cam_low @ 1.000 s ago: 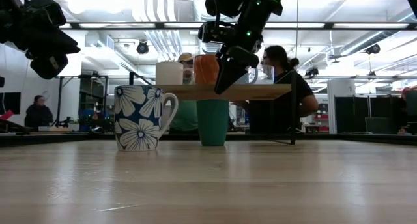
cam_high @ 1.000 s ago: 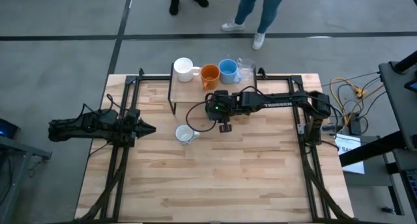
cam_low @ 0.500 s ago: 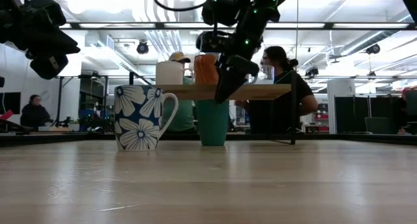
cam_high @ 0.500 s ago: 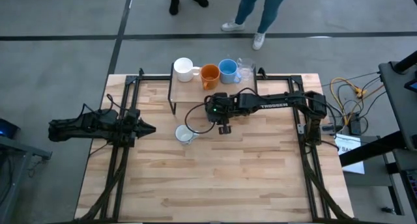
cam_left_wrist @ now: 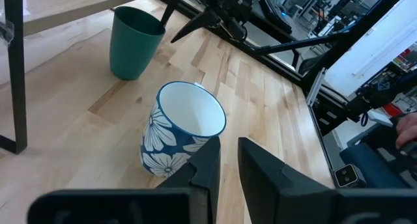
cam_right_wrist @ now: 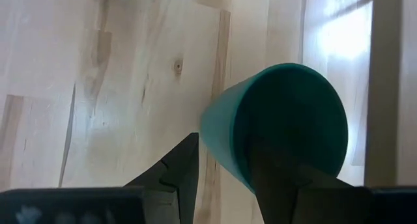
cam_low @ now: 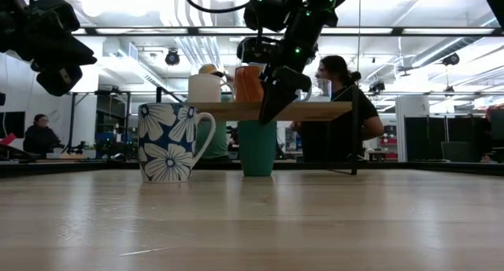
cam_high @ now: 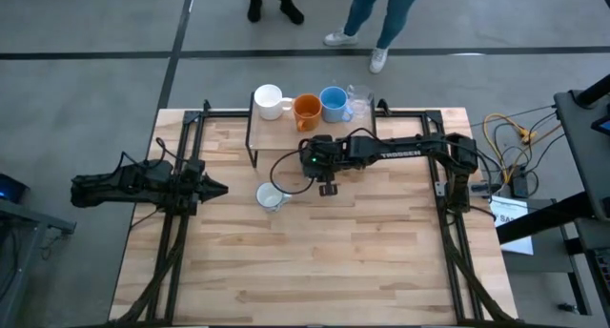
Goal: Stack small to large cups/mugs on shelf
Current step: Put the green cup on the shelf
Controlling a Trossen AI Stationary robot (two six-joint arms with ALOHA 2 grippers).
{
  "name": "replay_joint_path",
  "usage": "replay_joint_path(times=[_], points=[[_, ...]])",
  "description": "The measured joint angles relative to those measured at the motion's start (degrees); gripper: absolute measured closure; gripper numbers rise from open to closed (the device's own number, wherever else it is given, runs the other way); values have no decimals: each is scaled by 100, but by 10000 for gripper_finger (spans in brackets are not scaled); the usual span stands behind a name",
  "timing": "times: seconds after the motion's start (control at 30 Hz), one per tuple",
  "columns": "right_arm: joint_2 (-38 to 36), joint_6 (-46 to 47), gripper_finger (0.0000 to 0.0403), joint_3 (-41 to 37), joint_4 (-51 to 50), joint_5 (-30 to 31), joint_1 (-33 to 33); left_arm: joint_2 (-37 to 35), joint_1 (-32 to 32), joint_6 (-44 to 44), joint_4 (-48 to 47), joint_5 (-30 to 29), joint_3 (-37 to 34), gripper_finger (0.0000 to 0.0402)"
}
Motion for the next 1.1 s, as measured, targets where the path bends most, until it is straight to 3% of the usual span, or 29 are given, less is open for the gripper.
replay_joint_path(times=[0.57, 1.1], points=[[31, 50, 286, 0, 5, -13, -13, 0, -7, 0, 2, -17, 0, 362], [31, 136, 339, 0, 3, -13, -13, 0, -4, 2, 7, -15, 0, 362]])
